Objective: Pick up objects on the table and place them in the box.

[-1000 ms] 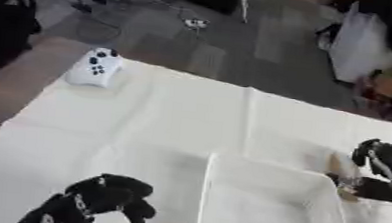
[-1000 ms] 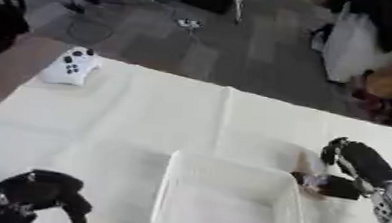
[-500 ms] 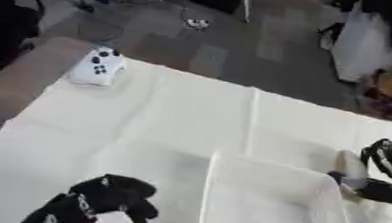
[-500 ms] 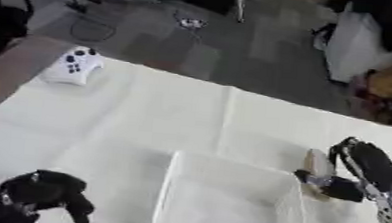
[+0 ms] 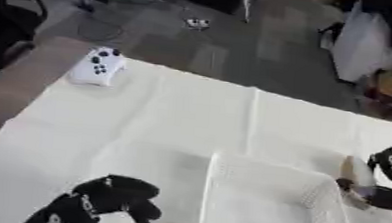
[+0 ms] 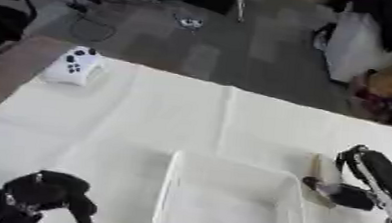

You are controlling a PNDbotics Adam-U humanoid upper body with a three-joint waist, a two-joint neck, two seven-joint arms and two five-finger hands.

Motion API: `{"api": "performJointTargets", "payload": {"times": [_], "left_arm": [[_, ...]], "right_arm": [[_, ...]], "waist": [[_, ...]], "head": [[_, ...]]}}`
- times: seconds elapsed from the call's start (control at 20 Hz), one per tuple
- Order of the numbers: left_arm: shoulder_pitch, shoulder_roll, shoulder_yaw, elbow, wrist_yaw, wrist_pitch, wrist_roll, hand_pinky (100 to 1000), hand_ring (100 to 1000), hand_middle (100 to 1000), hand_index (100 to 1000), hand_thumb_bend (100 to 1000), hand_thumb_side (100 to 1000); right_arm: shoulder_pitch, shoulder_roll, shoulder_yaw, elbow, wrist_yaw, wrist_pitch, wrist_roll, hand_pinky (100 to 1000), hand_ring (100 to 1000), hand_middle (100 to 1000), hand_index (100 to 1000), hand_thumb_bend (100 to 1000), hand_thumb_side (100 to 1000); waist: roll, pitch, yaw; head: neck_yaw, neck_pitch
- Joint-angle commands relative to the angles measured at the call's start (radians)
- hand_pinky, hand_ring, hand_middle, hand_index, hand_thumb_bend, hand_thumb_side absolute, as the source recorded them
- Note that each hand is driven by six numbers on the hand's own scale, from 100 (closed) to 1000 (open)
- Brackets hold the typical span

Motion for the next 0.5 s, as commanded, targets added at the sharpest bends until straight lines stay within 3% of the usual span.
{"api": "performJointTargets", "payload": {"times": [0.05, 0.5], "left_arm": [[-0.005, 0.014, -0.001, -0.019, -0.004, -0.003, -0.003, 536, 716, 817, 887, 551, 804], [0.0, 0.018, 0.0, -0.019, -0.005, -0.003, -0.002, 538, 718, 818, 887, 548, 805]], "right_arm": [[-0.005, -0.046, -0.011, 0.003, -0.078, -0.024, 0.019, 100, 100, 110, 409, 694, 610], [-0.004, -0.051, -0.012, 0.006, -0.213, -0.042, 0.035, 100, 100, 100, 418, 682, 576]], "waist": [[0.008, -0.015, -0.002], [0.008, -0.016, -0.011]], "head": [[0.008, -0.006], [0.012, -0.004]]}}
